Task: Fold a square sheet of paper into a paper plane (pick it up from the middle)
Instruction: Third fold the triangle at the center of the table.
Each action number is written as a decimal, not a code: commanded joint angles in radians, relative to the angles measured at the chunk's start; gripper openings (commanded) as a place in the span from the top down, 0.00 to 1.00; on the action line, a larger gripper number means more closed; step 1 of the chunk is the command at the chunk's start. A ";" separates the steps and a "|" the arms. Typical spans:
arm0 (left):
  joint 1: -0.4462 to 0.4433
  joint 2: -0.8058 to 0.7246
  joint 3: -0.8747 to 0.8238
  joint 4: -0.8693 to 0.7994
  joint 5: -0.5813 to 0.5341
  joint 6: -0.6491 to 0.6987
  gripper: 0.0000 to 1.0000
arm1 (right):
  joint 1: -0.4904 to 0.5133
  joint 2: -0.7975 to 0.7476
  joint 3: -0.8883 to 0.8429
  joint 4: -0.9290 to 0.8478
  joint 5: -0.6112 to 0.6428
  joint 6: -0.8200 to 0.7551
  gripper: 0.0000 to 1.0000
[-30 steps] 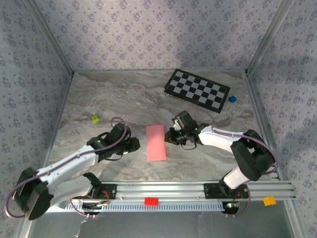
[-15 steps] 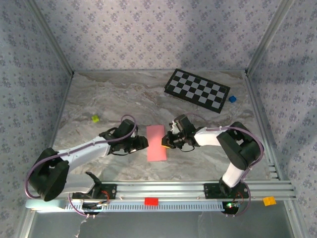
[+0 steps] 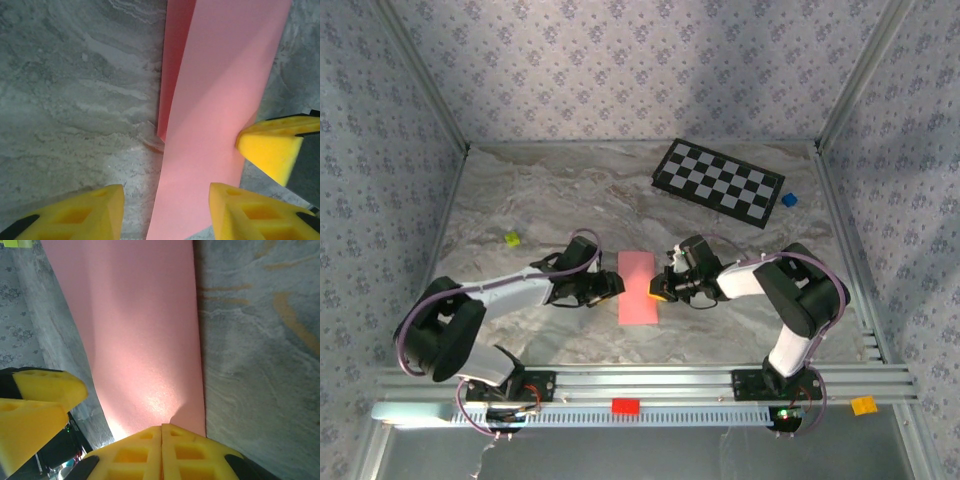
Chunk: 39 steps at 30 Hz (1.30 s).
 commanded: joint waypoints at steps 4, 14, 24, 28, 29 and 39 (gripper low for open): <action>0.003 0.066 0.051 0.027 0.032 0.006 0.57 | -0.004 0.050 -0.026 -0.051 0.040 0.013 0.91; 0.002 0.109 0.029 0.083 0.070 -0.002 0.64 | -0.007 0.052 -0.030 -0.055 0.046 0.012 0.91; 0.002 0.121 0.015 0.113 0.091 -0.012 0.72 | -0.008 0.053 -0.028 -0.059 0.047 0.015 0.91; 0.002 0.108 0.009 0.109 0.088 -0.016 0.75 | -0.008 0.053 -0.024 -0.062 0.046 0.013 0.91; 0.002 0.104 0.007 0.109 0.086 -0.016 0.76 | -0.008 0.053 -0.022 -0.062 0.046 0.015 0.91; 0.002 0.069 -0.011 0.124 0.092 -0.027 0.79 | -0.008 0.051 -0.016 -0.065 0.045 0.016 0.91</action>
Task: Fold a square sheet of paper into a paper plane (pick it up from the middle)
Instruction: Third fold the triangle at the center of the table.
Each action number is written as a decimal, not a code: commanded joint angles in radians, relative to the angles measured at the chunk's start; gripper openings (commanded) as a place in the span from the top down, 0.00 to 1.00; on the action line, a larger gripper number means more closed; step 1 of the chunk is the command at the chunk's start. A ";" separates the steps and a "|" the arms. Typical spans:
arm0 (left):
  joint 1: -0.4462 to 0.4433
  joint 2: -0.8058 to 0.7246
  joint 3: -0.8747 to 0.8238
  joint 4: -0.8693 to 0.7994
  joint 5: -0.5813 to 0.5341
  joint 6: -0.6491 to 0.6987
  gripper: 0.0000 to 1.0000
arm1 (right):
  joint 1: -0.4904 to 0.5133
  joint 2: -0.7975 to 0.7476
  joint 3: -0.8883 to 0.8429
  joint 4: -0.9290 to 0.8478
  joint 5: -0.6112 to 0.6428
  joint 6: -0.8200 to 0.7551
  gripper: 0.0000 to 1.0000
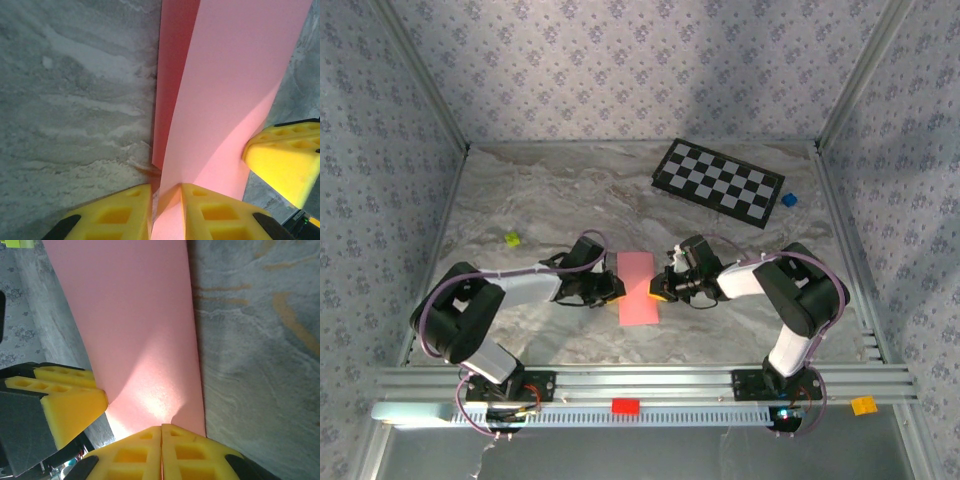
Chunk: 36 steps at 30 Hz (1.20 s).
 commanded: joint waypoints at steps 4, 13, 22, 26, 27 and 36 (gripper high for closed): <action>-0.002 -0.046 -0.021 0.054 0.035 -0.023 0.79 | -0.004 0.048 -0.010 -0.074 0.053 0.013 0.91; 0.002 -0.061 -0.044 0.099 0.043 -0.046 0.80 | -0.006 0.038 -0.011 -0.082 0.058 0.011 0.90; 0.003 -0.092 -0.074 0.146 0.052 -0.072 0.77 | -0.004 0.039 -0.005 -0.081 0.055 0.014 0.90; 0.002 -0.083 -0.092 0.197 0.074 -0.089 0.75 | -0.004 0.038 -0.004 -0.081 0.055 0.014 0.89; 0.002 -0.080 -0.095 0.212 0.080 -0.092 0.75 | -0.005 0.039 -0.003 -0.082 0.055 0.014 0.89; 0.003 -0.091 -0.130 0.296 0.073 -0.135 0.73 | -0.002 0.038 -0.004 -0.082 0.058 0.016 0.89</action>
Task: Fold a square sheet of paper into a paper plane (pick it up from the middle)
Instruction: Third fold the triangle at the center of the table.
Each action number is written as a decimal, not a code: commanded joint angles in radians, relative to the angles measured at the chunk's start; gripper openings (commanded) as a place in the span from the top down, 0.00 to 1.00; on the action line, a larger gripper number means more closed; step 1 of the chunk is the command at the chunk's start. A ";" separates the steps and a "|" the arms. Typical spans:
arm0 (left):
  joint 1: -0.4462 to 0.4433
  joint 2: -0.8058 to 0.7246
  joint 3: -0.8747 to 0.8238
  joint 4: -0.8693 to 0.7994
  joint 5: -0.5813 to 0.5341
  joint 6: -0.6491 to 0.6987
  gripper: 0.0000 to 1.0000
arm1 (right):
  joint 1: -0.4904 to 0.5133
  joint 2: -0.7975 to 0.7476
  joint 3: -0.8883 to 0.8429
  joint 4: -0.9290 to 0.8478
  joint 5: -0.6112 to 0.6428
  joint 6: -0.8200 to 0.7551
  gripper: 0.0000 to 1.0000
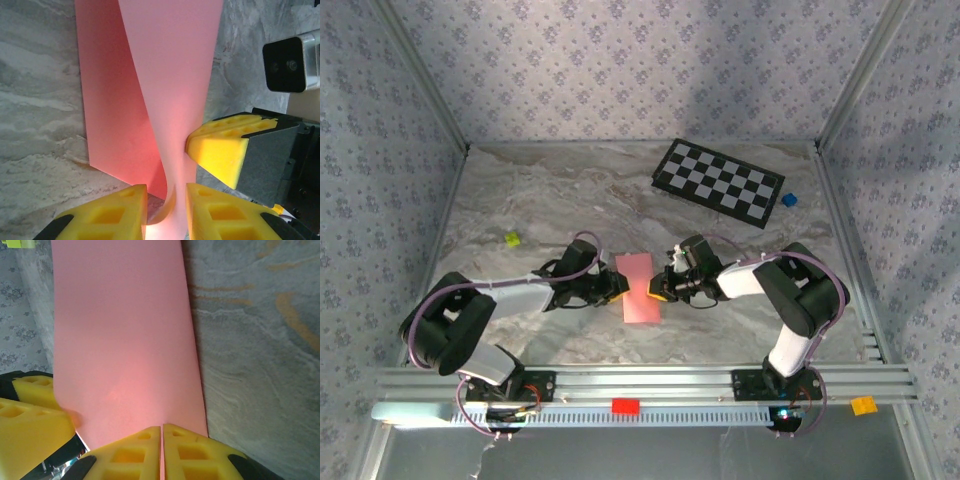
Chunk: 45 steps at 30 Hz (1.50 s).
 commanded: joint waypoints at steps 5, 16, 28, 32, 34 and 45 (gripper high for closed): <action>0.003 -0.007 -0.028 0.105 0.023 -0.037 0.70 | 0.000 0.042 -0.003 -0.079 0.058 0.013 0.89; 0.013 -0.002 -0.024 0.134 0.018 -0.028 0.64 | 0.002 0.040 -0.002 -0.078 0.058 0.017 0.89; 0.011 -0.003 -0.022 0.016 -0.018 -0.026 0.92 | 0.005 -0.043 0.018 -0.053 0.053 0.008 0.78; 0.013 -0.029 -0.011 -0.039 -0.029 -0.007 0.94 | 0.009 -0.147 0.027 -0.138 0.100 -0.053 0.69; 0.013 -0.047 -0.003 -0.092 -0.045 0.007 0.95 | 0.021 -0.226 0.017 -0.165 0.130 -0.110 0.64; 0.013 -0.092 0.026 -0.198 -0.064 0.021 0.98 | 0.352 -0.479 0.004 -0.317 0.643 -0.534 0.28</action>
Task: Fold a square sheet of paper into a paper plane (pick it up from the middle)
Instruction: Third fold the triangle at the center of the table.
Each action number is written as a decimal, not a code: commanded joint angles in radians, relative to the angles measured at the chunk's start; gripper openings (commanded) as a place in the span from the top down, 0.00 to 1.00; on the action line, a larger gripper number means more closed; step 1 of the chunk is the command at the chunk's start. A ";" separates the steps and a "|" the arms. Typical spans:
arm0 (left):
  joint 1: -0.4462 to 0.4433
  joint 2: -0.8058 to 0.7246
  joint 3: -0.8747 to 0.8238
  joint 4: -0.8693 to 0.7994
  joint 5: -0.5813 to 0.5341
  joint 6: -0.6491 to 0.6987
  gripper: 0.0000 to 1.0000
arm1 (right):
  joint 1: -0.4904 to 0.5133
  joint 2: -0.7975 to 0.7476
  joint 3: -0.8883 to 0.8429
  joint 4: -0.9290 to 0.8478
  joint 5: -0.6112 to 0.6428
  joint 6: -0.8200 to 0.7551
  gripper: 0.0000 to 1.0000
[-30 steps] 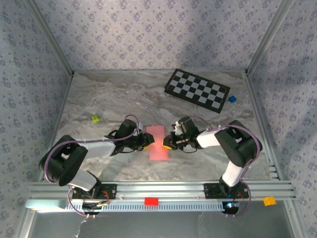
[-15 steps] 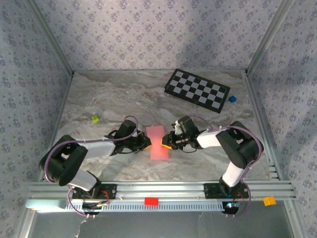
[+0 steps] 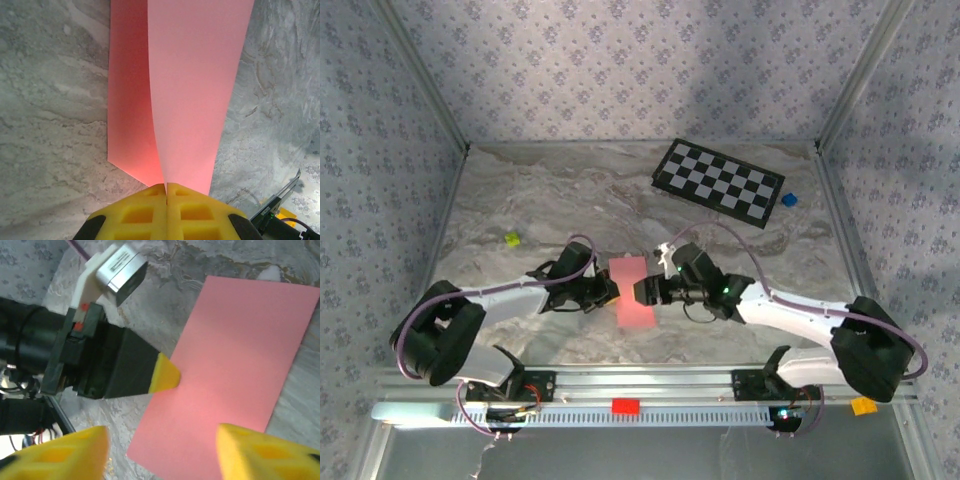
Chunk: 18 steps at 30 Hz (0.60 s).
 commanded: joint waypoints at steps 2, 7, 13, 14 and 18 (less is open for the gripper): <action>0.005 -0.023 0.026 -0.044 -0.012 0.021 0.98 | 0.121 0.001 -0.009 -0.043 0.232 -0.269 0.28; 0.006 -0.021 0.034 -0.042 -0.003 0.018 0.98 | 0.334 0.038 -0.062 0.119 0.414 -0.571 0.35; 0.005 -0.031 0.031 -0.043 -0.001 0.013 0.98 | 0.456 0.187 -0.021 0.176 0.596 -0.717 0.37; 0.004 -0.032 0.031 -0.043 -0.001 0.012 0.98 | 0.466 0.208 -0.017 0.191 0.616 -0.731 0.37; 0.005 -0.035 0.030 -0.042 -0.001 0.011 0.97 | 0.503 0.284 0.004 0.229 0.717 -0.756 0.36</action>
